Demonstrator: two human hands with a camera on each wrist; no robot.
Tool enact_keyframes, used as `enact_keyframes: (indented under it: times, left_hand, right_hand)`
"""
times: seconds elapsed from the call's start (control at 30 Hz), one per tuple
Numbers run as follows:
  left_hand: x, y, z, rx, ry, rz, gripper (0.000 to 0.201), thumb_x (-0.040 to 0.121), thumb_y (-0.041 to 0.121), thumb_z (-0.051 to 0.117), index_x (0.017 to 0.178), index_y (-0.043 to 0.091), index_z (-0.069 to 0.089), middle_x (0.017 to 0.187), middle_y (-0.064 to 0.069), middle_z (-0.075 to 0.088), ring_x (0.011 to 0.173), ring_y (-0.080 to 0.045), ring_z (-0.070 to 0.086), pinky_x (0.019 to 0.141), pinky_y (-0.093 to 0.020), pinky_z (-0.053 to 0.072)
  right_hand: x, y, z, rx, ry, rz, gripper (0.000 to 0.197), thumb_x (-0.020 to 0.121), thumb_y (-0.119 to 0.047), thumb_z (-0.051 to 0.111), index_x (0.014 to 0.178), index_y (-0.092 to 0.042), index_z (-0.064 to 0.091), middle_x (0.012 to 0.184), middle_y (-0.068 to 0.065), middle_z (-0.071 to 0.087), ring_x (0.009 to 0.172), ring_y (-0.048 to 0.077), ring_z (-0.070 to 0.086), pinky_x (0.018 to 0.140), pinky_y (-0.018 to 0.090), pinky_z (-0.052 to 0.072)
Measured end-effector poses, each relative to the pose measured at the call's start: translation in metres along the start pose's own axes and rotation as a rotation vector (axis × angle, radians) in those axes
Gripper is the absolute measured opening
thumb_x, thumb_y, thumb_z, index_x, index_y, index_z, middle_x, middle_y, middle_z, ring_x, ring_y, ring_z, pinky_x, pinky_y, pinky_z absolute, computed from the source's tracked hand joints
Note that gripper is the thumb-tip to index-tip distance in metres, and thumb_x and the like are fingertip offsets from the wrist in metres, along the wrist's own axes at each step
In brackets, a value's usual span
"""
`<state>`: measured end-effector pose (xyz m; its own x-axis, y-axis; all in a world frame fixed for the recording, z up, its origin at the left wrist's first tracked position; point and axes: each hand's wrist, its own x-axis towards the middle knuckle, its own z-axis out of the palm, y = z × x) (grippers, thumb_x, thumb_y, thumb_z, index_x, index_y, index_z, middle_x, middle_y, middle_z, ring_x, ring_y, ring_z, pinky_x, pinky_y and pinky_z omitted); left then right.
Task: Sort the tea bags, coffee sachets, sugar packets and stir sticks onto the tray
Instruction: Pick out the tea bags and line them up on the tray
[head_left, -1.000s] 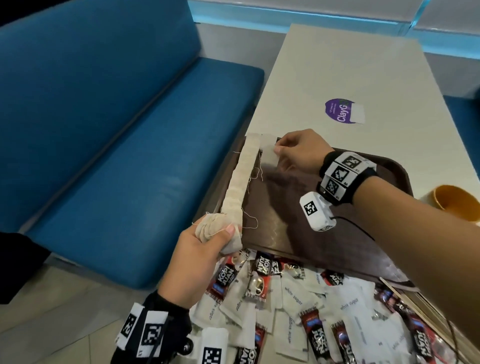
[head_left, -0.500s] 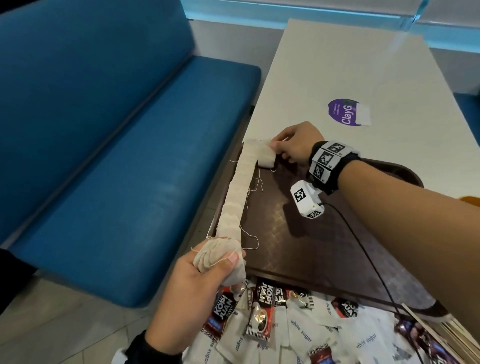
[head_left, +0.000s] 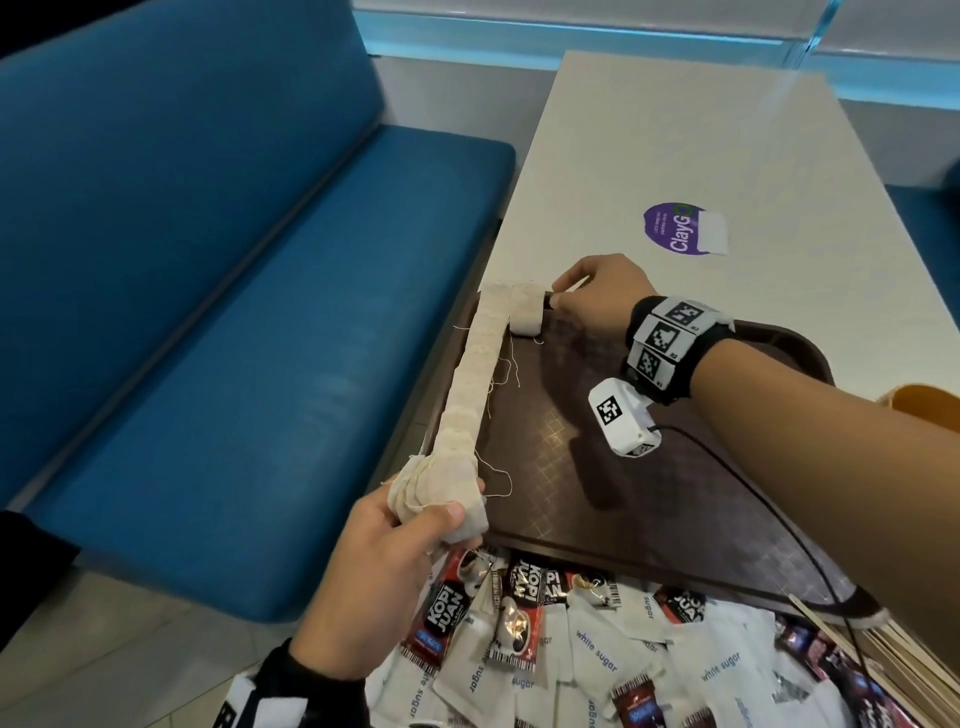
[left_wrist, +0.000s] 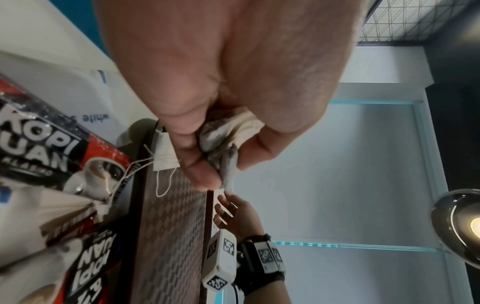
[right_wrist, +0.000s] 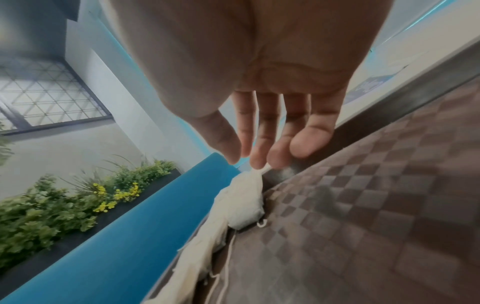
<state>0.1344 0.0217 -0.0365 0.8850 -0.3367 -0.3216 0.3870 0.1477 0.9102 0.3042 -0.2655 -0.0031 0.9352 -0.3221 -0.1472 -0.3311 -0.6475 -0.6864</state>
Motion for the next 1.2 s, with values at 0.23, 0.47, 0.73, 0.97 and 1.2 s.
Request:
enact_keyframes:
  times: [0.23,0.47,0.73,0.97,1.2]
  left_hand:
    - [0.006,0.009,0.007,-0.037,0.052,0.042,0.039,0.075,0.019,0.077,0.112,0.008,0.074,0.114,-0.015,0.074,0.108,-0.034,0.072,0.089,-0.042,0.057]
    - [0.015,0.024,0.022,-0.031,-0.01,0.126,0.026,0.091,0.009,0.074,0.116,0.004,0.071,0.109,-0.018,0.075,0.098,-0.028,0.073,0.078,-0.032,0.057]
    - [0.024,0.024,0.024,-0.017,0.091,0.153,0.033,0.076,0.027,0.083,0.103,0.008,0.076,0.089,-0.017,0.075,0.08,-0.025,0.068,0.071,-0.033,0.057]
    - [0.025,0.012,0.008,-0.072,0.081,0.114,0.011,0.09,0.016,0.076,0.099,0.009,0.073,0.083,-0.009,0.063,0.081,-0.026,0.058,0.078,-0.037,0.052]
    - [0.022,0.005,-0.004,0.054,0.076,0.095,0.012,0.086,0.016,0.07,0.095,0.011,0.073,0.086,-0.012,0.069,0.082,-0.024,0.066,0.083,-0.037,0.055]
  right_hand:
    - [-0.069,-0.018,-0.02,0.035,-0.175,-0.183,0.002,0.089,-0.024,0.075,0.089,-0.023,0.076,0.083,-0.005,0.074,0.073,0.008,0.065,0.072,0.025,0.05]
    - [-0.142,-0.037,-0.008,0.209,-0.491,-0.294,0.024,0.089,-0.034,0.077,0.106,-0.018,0.075,0.095,0.0,0.078,0.069,0.011,0.069,0.061,0.014,0.05]
    - [-0.128,-0.027,-0.007,0.353,-0.448,-0.252,0.021,0.086,-0.022,0.081,0.092,-0.003,0.075,0.075,0.005,0.072,0.062,0.014,0.06,0.055,0.016,0.047]
    - [-0.065,-0.017,-0.002,0.278,-0.164,-0.129,0.01,0.096,-0.02,0.071,0.087,-0.017,0.073,0.069,0.001,0.07,0.061,0.014,0.065,0.076,0.034,0.057]
    - [-0.016,-0.012,0.016,0.079,-0.181,0.046,0.015,0.094,-0.011,0.064,0.084,-0.017,0.074,0.068,0.001,0.069,0.054,0.013,0.061,0.055,0.025,0.055]
